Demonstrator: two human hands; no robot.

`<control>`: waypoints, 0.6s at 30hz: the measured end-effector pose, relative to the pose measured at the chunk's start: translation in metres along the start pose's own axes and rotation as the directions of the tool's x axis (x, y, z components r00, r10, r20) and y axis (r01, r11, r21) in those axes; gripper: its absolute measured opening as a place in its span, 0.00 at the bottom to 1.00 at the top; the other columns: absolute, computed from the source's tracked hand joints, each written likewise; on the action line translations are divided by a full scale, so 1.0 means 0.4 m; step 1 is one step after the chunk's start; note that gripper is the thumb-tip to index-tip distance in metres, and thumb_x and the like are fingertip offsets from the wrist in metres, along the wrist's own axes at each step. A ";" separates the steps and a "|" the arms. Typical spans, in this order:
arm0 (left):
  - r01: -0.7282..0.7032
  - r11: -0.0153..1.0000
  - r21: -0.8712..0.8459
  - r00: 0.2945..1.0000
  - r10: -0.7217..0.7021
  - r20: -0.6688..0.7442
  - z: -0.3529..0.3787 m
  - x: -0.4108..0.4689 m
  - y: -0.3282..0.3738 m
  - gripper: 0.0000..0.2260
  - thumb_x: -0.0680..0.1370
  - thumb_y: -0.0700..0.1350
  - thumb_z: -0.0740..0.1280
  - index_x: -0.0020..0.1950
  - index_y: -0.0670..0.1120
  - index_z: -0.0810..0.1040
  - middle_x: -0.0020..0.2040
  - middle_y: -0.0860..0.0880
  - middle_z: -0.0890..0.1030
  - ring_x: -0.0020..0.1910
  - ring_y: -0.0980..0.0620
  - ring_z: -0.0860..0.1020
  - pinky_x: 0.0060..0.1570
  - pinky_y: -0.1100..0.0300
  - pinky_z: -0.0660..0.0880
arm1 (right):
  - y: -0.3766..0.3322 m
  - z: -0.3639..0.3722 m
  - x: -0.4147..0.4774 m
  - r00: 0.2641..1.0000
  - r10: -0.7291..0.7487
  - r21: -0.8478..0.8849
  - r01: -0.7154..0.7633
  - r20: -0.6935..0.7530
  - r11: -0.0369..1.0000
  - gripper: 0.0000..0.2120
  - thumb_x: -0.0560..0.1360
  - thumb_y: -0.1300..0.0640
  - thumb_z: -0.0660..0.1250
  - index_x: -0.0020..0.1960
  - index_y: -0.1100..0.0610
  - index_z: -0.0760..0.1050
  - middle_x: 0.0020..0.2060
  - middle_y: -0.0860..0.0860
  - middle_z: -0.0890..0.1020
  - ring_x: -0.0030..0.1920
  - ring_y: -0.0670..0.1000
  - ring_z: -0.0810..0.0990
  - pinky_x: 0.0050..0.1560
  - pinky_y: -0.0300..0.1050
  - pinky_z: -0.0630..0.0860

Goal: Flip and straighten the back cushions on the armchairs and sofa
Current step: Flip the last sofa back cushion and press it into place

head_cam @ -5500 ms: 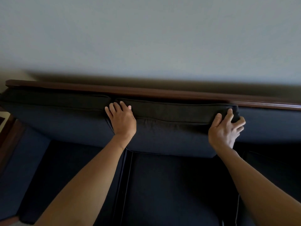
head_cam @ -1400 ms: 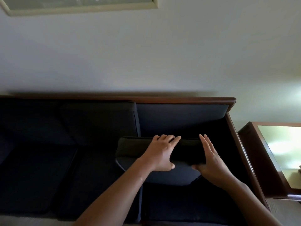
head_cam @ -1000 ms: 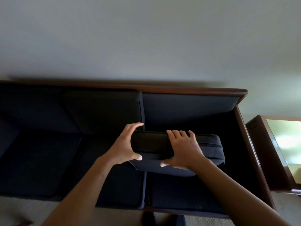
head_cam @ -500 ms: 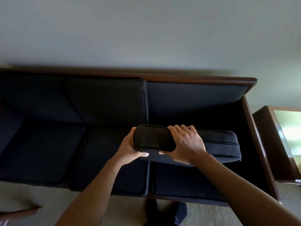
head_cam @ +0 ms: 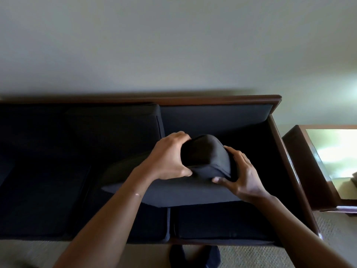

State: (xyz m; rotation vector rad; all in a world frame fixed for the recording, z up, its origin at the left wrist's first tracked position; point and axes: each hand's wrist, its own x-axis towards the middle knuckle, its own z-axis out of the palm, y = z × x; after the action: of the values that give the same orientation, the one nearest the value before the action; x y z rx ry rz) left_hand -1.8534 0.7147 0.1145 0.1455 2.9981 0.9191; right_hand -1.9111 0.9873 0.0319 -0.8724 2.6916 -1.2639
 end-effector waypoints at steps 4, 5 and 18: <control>0.000 0.995 0.100 0.988 -0.016 0.156 0.200 0.024 -0.022 0.27 0.65 0.52 0.80 0.61 0.50 0.77 0.55 0.53 0.73 0.55 0.50 0.73 0.55 0.47 0.77 | 0.061 0.087 -0.061 0.959 0.220 0.196 -0.253 0.177 0.947 0.52 0.69 0.24 0.69 0.82 0.51 0.60 0.75 0.49 0.70 0.74 0.50 0.70 0.73 0.51 0.70; 0.004 0.995 0.096 0.984 -0.021 0.177 0.263 0.017 -0.032 0.29 0.66 0.52 0.80 0.64 0.49 0.77 0.57 0.52 0.74 0.57 0.49 0.73 0.58 0.46 0.76 | 0.072 0.114 -0.077 0.922 0.324 0.237 -0.370 0.210 0.898 0.53 0.67 0.21 0.66 0.82 0.50 0.57 0.76 0.50 0.69 0.74 0.50 0.70 0.73 0.53 0.69; 0.093 0.942 0.322 0.990 -0.052 -0.132 0.391 -0.194 -0.288 0.26 0.87 0.61 0.53 0.81 0.50 0.72 0.78 0.40 0.73 0.80 0.37 0.67 0.79 0.34 0.56 | 0.157 0.271 -0.167 0.767 0.608 0.268 -0.553 -0.206 0.789 0.30 0.77 0.45 0.73 0.76 0.50 0.70 0.69 0.53 0.75 0.68 0.52 0.74 0.66 0.46 0.69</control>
State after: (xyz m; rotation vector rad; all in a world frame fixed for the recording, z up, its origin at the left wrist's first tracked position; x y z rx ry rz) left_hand -1.7817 0.7001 -0.0815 -0.0235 3.2205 0.4309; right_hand -1.8558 0.9775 -0.0982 0.2015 2.6279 -1.5169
